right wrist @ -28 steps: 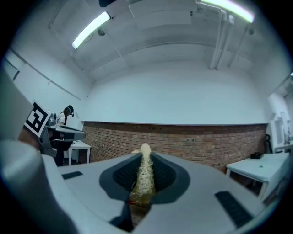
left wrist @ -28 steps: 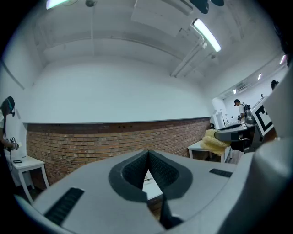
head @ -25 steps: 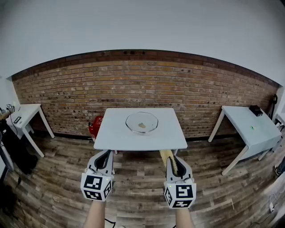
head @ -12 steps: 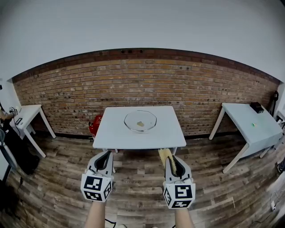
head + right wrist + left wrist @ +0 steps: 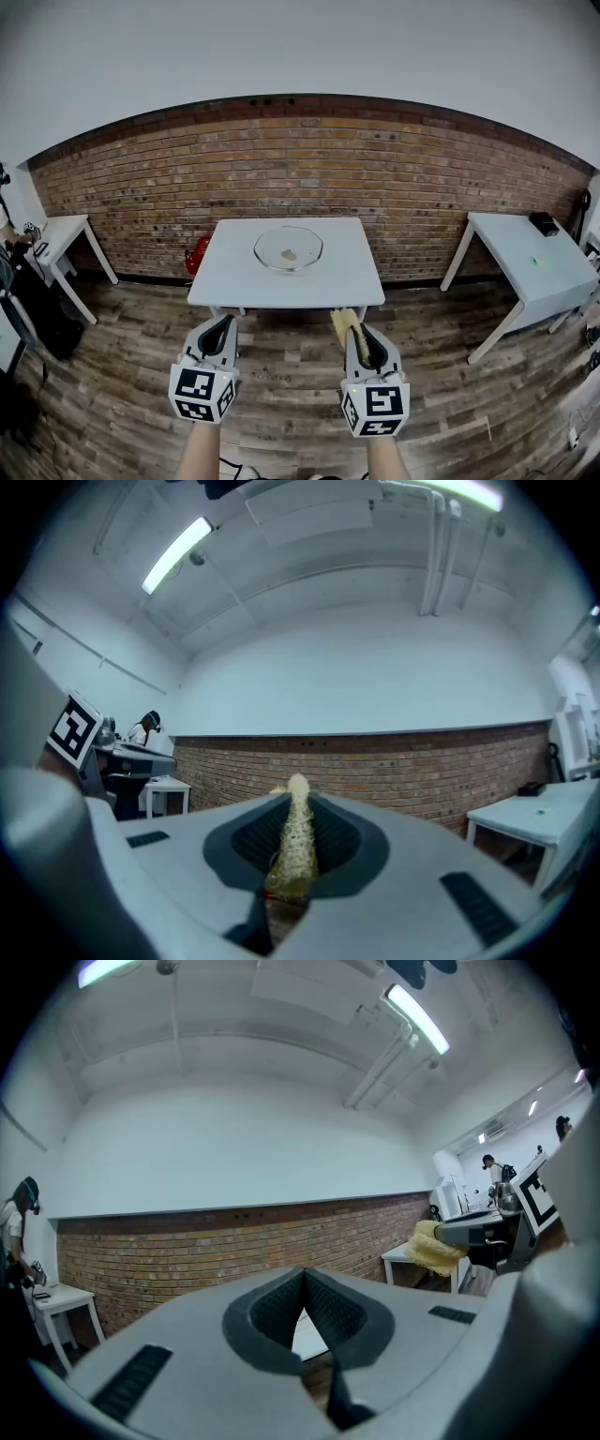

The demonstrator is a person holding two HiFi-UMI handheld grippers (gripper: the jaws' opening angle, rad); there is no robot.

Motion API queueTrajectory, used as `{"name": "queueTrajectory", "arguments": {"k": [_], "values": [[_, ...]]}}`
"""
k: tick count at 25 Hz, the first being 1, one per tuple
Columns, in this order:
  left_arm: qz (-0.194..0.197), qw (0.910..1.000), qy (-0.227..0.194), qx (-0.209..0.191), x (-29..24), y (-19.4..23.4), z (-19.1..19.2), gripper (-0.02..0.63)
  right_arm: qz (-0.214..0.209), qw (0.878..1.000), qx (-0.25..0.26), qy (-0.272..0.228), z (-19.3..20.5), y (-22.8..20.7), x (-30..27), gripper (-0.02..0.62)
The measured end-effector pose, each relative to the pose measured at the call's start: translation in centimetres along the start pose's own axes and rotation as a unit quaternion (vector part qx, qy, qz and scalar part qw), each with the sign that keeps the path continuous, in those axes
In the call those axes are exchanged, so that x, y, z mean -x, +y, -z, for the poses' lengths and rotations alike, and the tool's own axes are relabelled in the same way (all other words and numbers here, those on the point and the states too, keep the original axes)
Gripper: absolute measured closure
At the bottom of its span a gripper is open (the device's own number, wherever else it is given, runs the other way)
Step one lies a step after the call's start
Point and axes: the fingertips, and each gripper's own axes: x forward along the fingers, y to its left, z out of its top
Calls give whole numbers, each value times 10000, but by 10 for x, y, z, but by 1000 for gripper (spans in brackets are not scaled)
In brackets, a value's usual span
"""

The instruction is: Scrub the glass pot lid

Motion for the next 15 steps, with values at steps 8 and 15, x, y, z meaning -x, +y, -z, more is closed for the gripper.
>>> {"name": "queueTrajectory", "arguments": {"k": [8, 15], "values": [[-42, 10000, 56, 10, -14, -14, 10, 597, -119, 9999, 22, 5, 9, -16, -7, 537], [-19, 10000, 52, -50, -34, -15, 9, 595, -119, 9999, -4, -5, 12, -27, -21, 537]]}}
